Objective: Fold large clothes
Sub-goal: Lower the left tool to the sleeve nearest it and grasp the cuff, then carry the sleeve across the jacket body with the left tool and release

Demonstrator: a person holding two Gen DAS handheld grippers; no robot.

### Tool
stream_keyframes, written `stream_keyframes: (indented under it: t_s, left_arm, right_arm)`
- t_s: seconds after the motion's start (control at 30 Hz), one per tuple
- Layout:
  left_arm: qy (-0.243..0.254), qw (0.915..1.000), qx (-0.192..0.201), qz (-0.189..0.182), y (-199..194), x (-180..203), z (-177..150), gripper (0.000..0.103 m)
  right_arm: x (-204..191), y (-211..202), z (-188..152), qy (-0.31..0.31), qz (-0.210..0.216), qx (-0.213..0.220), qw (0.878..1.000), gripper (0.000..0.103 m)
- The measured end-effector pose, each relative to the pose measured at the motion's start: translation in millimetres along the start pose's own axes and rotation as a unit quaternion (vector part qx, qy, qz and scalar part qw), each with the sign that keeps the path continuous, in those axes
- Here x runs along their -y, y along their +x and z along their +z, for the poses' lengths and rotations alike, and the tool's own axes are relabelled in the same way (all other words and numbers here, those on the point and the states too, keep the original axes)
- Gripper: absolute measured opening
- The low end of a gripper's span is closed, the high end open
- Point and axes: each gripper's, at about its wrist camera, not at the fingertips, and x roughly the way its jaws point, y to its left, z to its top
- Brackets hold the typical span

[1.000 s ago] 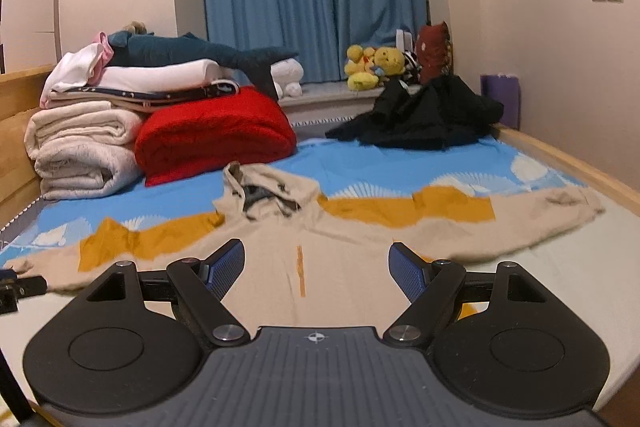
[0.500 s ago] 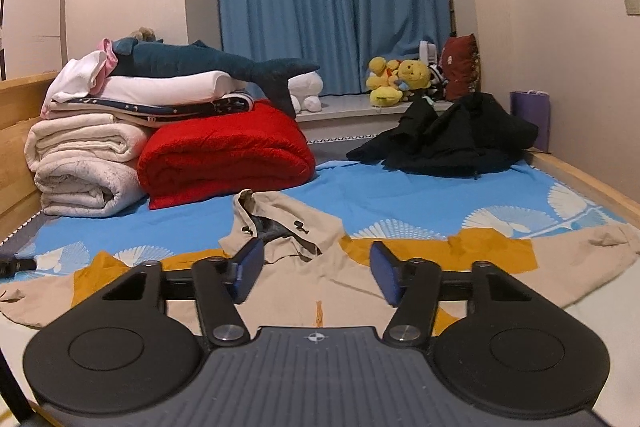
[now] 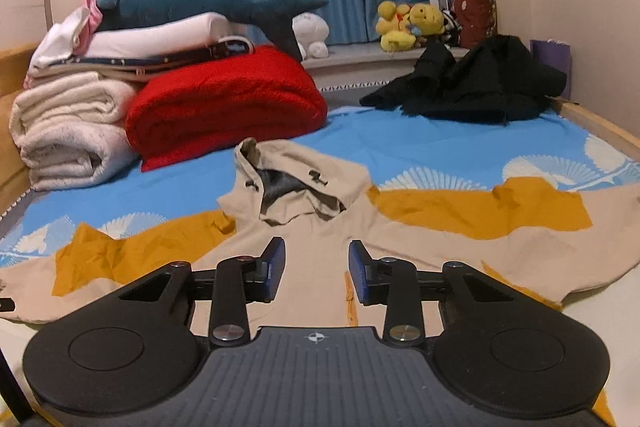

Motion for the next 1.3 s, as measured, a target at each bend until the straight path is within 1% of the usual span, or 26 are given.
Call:
stream_keyframes:
  t_s: [0.1,0.13,0.2,0.33,0.43,0.47,0.5,0.53,0.63,0.67,0.7,0.73,0.77,0.8,0.9,0.93,1.0,1.07,1.1,1.13,1.2,1.23,1.27,1.3]
  left_arm:
    - [-0.066,0.9973,-0.026,0.015,26.3,-34.6,6.7,0.073]
    - [-0.085,0.9957,-0.027,0.025,33.6,-47.1,8.0,0.073]
    - [-0.122,0.9909,-0.037,0.042,49.2,-71.4,10.0,0.073]
    - [-0.179,0.9803,-0.048,0.068,76.5,-111.4,15.9,0.073]
    - [-0.230,0.9694,-0.056,0.064,93.4,-140.1,17.6,0.073]
    - [-0.250,0.9646,-0.057,0.061,97.3,-148.6,17.4,0.073]
    - [-0.265,0.9610,-0.054,0.057,101.7,-155.1,17.8,0.073]
    - [-0.273,0.9593,-0.047,0.055,104.4,-159.3,19.5,0.073]
    - [-0.276,0.9587,-0.034,0.061,109.3,-164.8,25.5,0.073]
    - [-0.273,0.9594,-0.030,0.063,110.3,-164.2,27.1,0.069]
    - [-0.267,0.9613,-0.024,0.064,111.6,-162.7,28.7,0.053]
    - [-0.259,0.9636,-0.021,0.064,114.5,-160.6,31.0,0.036]
    - [-0.249,0.9657,-0.022,0.069,117.7,-158.2,33.8,0.006]
    - [-0.240,0.9675,-0.018,0.079,116.1,-155.4,36.3,0.000]
    - [-0.205,0.9748,0.028,0.083,92.1,-138.3,53.1,0.000]
    - [-0.195,0.9769,0.047,0.074,79.4,-128.0,62.2,0.000]
    - [-0.163,0.9820,0.089,0.032,48.8,-95.9,81.5,0.000]
    - [-0.104,0.9861,0.127,-0.026,16.3,-44.7,96.4,0.000]
    - [-0.069,0.9857,0.143,-0.058,0.1,-14.5,99.2,0.000]
    - [-0.031,0.9832,0.153,-0.096,-15.0,18.5,98.5,0.000]
    - [0.030,0.9735,0.153,-0.167,-38.1,80.6,87.9,0.000]
    - [0.055,0.9676,0.145,-0.200,-46.7,110.5,79.2,0.000]
    - [0.080,0.9613,0.126,-0.231,-53.1,140.3,69.1,0.000]
    - [0.107,0.9546,0.101,-0.259,-56.7,168.2,57.8,0.005]
  right_arm:
    - [-8.0,10.0,-1.1,-0.005,0.010,-0.006,1.000,0.037]
    - [-10.1,12.3,-1.2,-0.008,0.014,-0.008,1.000,0.037]
    - [-12.4,15.9,-1.1,-0.015,0.020,-0.010,1.000,0.037]
    - [-16.0,24.2,-1.9,-0.028,0.025,-0.013,0.999,0.037]
    - [-16.1,32.4,-4.5,-0.023,0.032,-0.028,0.999,0.036]
    - [-16.3,34.5,-5.3,-0.020,0.034,-0.031,0.999,0.036]
    - [-17.1,36.2,-6.2,-0.018,0.035,-0.033,0.999,0.031]
    - [-18.3,38.5,-6.9,-0.018,0.037,-0.035,0.999,0.027]
    - [-24.1,43.2,-9.6,-0.024,0.038,-0.040,0.998,0.027]
    - [-26.3,44.6,-10.5,-0.027,0.037,-0.041,0.998,0.027]
    - [-27.9,46.1,-11.8,-0.028,0.036,-0.044,0.998,0.027]
    - [-29.0,47.4,-13.1,-0.029,0.035,-0.047,0.998,0.027]
    - [-30.2,48.5,-14.1,-0.030,0.035,-0.048,0.998,0.027]
    - [-31.8,49.3,-15.1,-0.032,0.034,-0.048,0.998,0.027]
    - [-34.1,49.7,-15.6,-0.035,0.034,-0.046,0.998,0.027]
    - [-34.3,49.2,-14.7,-0.034,0.035,-0.045,0.998,0.027]
    - [-33.8,47.1,-11.5,-0.032,0.040,-0.041,0.998,0.026]
    - [-34.1,43.7,-8.1,-0.031,0.044,-0.035,0.998,0.025]
    - [-34.0,42.1,-6.6,-0.028,0.047,-0.034,0.998,0.024]
    - [-33.9,40.2,-5.3,-0.026,0.049,-0.033,0.998,0.023]
    - [-34.2,36.7,-3.4,-0.025,0.053,-0.030,0.998,0.023]
    - [-34.3,34.3,-2.5,-0.025,0.054,-0.029,0.998,0.023]
    - [-33.9,32.7,-1.5,-0.022,0.054,-0.029,0.998,0.023]
    - [-33.5,31.3,-0.4,-0.019,0.055,-0.029,0.998,0.023]
